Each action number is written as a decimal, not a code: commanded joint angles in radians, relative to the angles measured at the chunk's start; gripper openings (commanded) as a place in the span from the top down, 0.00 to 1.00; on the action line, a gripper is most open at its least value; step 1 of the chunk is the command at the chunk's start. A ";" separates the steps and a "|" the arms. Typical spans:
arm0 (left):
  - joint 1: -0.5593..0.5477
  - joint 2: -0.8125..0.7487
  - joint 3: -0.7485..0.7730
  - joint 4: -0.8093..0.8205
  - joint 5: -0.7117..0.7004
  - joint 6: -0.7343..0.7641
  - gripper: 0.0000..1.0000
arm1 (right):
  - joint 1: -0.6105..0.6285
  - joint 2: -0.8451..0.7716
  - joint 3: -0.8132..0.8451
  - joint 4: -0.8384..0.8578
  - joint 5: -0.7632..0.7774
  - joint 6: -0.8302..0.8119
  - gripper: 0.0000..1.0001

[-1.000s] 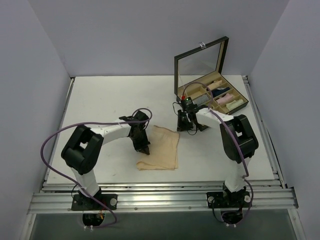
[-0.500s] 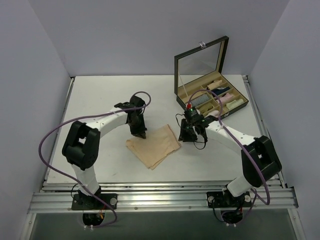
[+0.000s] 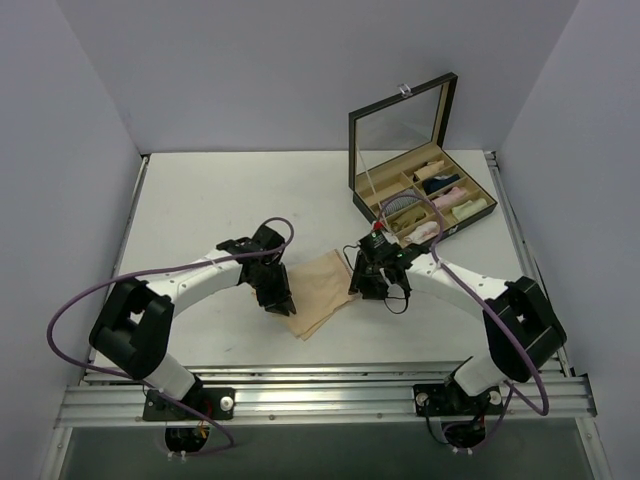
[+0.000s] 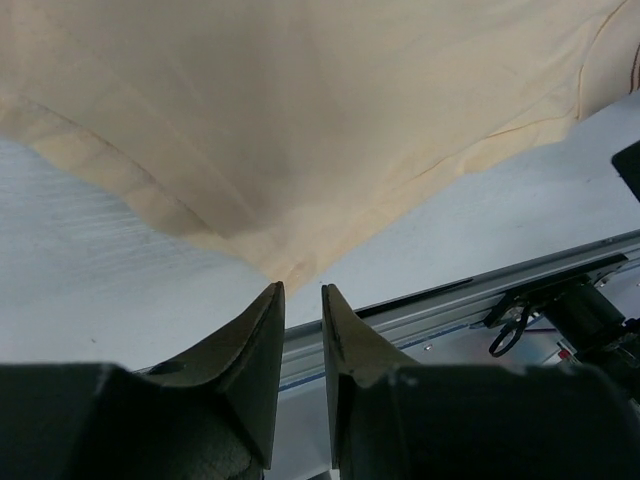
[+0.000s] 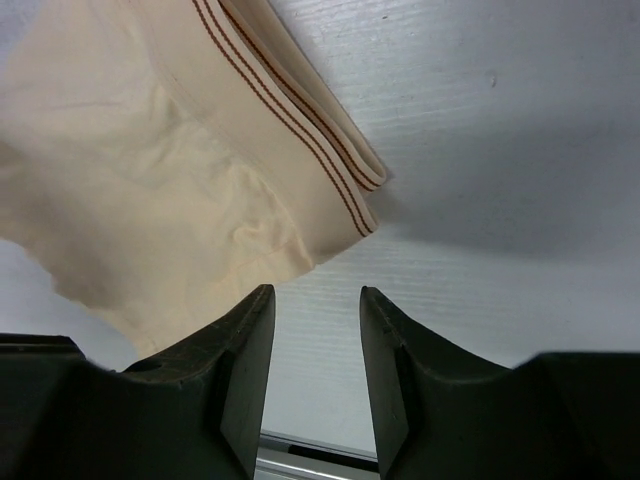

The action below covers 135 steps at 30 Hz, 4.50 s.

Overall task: Roll the underwear
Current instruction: Fold the underwear

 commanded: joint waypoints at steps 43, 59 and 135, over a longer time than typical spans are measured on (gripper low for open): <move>-0.407 0.074 0.051 0.208 -0.360 0.133 0.56 | -0.080 0.116 -0.026 0.148 0.048 0.085 1.00; -0.461 0.077 0.106 0.156 -0.490 0.161 0.51 | -0.091 0.095 -0.064 0.158 0.020 0.079 1.00; -0.561 0.214 0.148 0.317 -0.036 -0.033 0.98 | -0.214 -0.276 -0.228 -0.252 0.153 0.003 0.94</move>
